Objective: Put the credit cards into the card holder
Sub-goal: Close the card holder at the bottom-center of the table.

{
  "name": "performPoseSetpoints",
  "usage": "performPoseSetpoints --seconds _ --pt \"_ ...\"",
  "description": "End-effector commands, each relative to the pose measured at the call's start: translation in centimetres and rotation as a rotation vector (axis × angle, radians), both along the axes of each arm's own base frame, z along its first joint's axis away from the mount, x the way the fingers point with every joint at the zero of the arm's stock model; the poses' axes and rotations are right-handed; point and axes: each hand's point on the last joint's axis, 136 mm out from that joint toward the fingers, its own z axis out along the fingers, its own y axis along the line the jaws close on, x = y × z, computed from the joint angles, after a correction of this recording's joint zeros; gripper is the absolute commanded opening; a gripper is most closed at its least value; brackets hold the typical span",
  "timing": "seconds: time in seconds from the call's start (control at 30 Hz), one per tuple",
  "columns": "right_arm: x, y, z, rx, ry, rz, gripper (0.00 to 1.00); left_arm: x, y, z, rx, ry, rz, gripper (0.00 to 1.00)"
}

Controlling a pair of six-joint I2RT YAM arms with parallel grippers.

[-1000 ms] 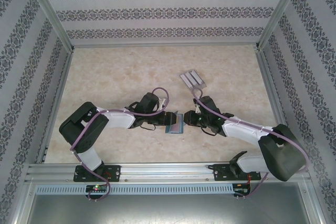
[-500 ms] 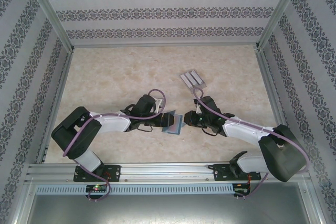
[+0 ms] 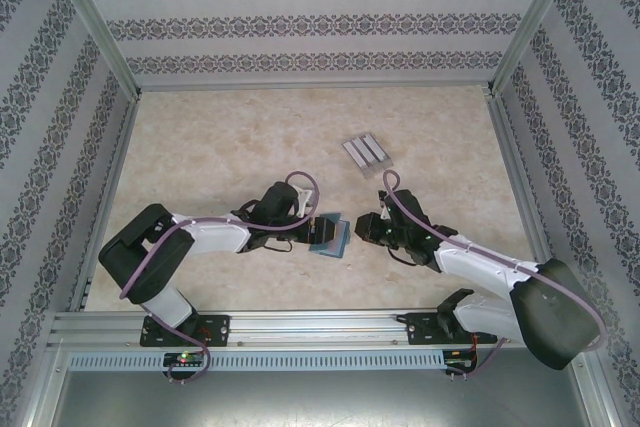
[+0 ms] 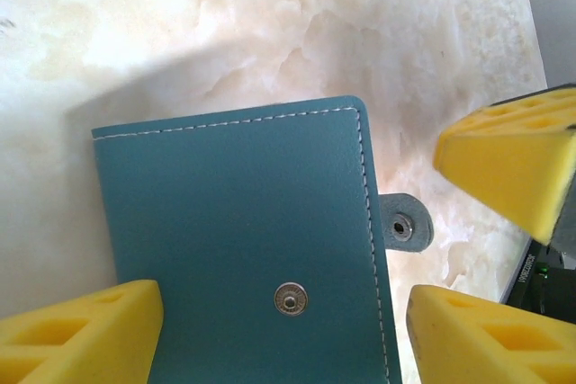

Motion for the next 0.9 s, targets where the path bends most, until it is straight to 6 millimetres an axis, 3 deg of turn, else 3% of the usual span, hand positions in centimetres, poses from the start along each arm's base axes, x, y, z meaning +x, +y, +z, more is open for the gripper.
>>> performPoseSetpoints --seconds 0.0,0.1,0.2,0.33,0.5,0.63,0.73,0.87 --pt "0.0 -0.2 -0.1 -0.009 -0.006 -0.024 0.34 -0.1 0.7 0.2 0.033 -0.044 0.01 0.73" --pt "-0.1 0.7 0.4 -0.002 -0.022 0.014 0.38 0.2 1.3 -0.3 0.067 -0.037 0.039 0.68" --pt "0.0 1.4 0.6 -0.006 -0.022 0.025 0.39 0.3 1.8 -1.4 0.132 -0.006 0.053 0.51" --pt "0.2 2.7 0.1 -0.017 -0.001 0.061 0.43 0.5 2.2 -1.5 0.148 -0.012 0.075 0.42" --pt "0.6 3.2 -0.4 -0.072 0.004 0.059 0.41 0.8 3.2 -2.5 0.237 0.007 0.105 0.42" --pt "0.7 2.6 -0.9 -0.12 0.007 0.043 0.4 0.7 3.0 -3.6 0.254 0.058 0.101 0.46" --pt "0.3 3.4 -1.0 -0.111 -0.004 0.075 0.49 0.6 2.7 -4.2 0.247 0.086 0.106 0.46" --pt "-0.5 4.6 -1.3 -0.135 -0.029 0.151 0.52 0.7 2.8 -4.3 0.239 0.09 0.12 0.46"
